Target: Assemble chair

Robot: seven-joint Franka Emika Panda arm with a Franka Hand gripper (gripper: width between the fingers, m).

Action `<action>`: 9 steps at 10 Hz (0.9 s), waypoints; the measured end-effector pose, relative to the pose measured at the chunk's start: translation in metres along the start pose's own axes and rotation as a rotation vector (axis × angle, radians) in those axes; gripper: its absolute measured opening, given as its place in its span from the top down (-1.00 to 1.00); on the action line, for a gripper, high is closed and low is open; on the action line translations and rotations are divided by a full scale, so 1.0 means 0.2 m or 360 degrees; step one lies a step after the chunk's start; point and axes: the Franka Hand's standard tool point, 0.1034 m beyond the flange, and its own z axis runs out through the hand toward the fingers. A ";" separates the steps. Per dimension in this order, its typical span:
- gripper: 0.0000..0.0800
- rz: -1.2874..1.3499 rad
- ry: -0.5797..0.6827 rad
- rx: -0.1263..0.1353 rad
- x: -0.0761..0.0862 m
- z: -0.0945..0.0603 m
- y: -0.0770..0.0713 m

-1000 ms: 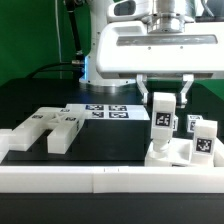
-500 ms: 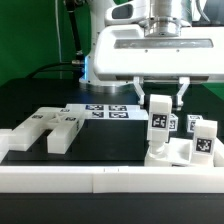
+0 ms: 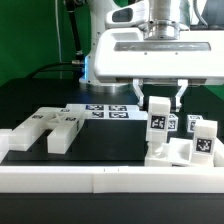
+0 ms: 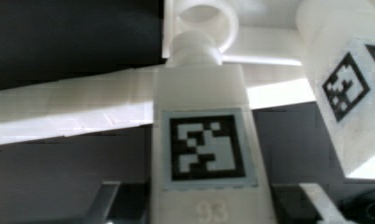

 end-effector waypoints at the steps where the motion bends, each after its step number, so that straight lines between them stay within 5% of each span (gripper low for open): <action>1: 0.26 -0.0005 -0.0007 -0.0002 -0.01 0.01 0.00; 9: 0.26 -0.0039 0.0051 -0.0006 -0.06 0.05 -0.02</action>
Offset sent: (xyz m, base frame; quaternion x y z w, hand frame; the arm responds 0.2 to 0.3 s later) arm 0.0023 0.0059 -0.0038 -0.0033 0.0043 0.0046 1.0000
